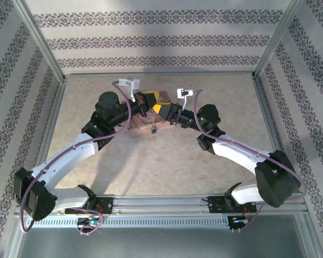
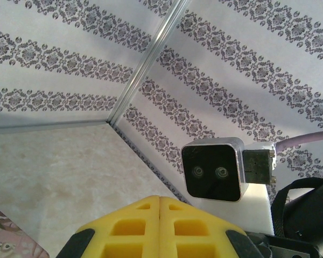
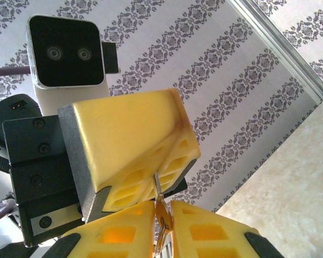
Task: Unlock the padlock with the key
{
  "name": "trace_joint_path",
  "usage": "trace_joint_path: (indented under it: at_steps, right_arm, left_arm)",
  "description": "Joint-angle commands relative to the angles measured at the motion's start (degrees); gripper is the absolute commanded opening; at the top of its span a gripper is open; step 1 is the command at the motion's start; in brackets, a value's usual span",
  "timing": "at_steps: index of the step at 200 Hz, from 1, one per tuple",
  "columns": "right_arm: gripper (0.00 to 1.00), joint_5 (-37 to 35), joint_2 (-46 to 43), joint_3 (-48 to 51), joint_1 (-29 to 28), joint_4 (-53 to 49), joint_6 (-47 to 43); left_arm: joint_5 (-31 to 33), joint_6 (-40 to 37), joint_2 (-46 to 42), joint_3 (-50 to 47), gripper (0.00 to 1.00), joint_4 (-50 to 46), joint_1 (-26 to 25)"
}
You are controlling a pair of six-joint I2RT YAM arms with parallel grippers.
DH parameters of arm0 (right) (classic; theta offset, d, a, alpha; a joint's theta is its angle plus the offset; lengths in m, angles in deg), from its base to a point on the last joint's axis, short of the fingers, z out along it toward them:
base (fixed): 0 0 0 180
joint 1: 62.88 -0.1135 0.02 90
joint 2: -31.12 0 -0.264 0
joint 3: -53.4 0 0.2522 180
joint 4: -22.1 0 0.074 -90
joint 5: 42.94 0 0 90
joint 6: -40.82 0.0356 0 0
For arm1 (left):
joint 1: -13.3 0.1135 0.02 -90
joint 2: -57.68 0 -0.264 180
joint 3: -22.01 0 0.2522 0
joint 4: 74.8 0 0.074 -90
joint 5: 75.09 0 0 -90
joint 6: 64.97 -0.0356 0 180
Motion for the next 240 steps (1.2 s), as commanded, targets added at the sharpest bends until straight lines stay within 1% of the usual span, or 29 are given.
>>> trace_joint_path:
  at_steps: [1, 27, 36, 44, 47, 69, 87, 100, 119, 137, 155, 173, 187, 214, 240]
  right_arm:
    - [0.12, -0.7, -0.1, 0.3, -0.3, 2.9, 0.2]
    - [0.05, -1.2, -0.4, 1.1, 0.1, 2.5, 0.2]
    - [0.03, -1.3, -0.6, 1.4, 0.2, 2.4, 0.2]
    - [0.02, -1.4, -0.8, 1.7, 0.4, 2.0, 0.1]
    - [0.02, -1.4, -0.9, 1.7, 0.4, 1.9, 0.0]
    - [0.00, -1.7, -2.1, 2.5, 0.9, -0.5, -1.3]
    - [0.00, -2.1, -3.5, 3.4, 1.3, -3.3, -3.1]
    - [0.00, -2.4, -4.7, 3.9, 1.6, -6.5, -5.2]
    - [0.00, -2.8, -7.3, 4.8, 2.5, -11.8, -8.7]
    - [0.00, -4.3, -11.2, 6.0, 3.7, -21.2, -12.9]
    - [0.00, -6.8, -16.1, 6.3, 5.1, -33.0, -18.2]
    - [0.00, -9.4, -21.3, 6.1, 6.5, -44.4, -22.3]
    - [0.00, -10.3, -24.7, 5.5, 8.1, -51.8, -23.8]
    - [0.00, -11.8, -30.3, 4.9, 10.7, -61.7, -24.4]
    - [0.00, -14.5, -34.4, 5.8, 12.6, -69.3, -25.5]
  left_arm:
    - [0.8, 0.5, -1.4, -0.5, 0.00, 2.8, -0.1]
    - [1.0, 0.6, -1.7, -0.7, 0.00, 3.1, -0.1]
    - [1.1, 0.6, -1.9, -0.8, 0.07, 3.1, -0.1]
    - [1.1, 0.6, -2.0, -0.9, 0.18, 3.2, -0.1]
    - [1.2, 0.6, -2.1, -0.9, 0.20, 3.1, -0.1]
    - [1.7, 0.1, -3.2, -1.1, 0.27, 2.2, 0.0]
    - [3.2, -0.3, -4.7, -1.3, 0.37, 0.6, 0.4]
    - [4.6, -0.7, -5.9, -1.6, 0.40, -0.8, 0.8]
    - [6.1, -1.8, -7.6, -1.3, 0.42, -4.5, 1.5]
    - [7.6, -4.7, -9.2, -0.7, 0.45, -9.0, 1.6]
    - [10.0, -7.7, -10.5, -1.4, 0.48, -12.8, 1.6]
    - [13.5, -10.3, -11.0, -2.3, 0.54, -15.9, 1.6]
    - [16.0, -12.4, -10.2, -2.0, 0.59, -18.6, 1.6]
    - [19.3, -14.4, -6.3, 0.4, 0.70, -22.2, 1.6]
    - [18.2, -14.7, -2.1, 3.6, 0.72, -23.3, 1.6]
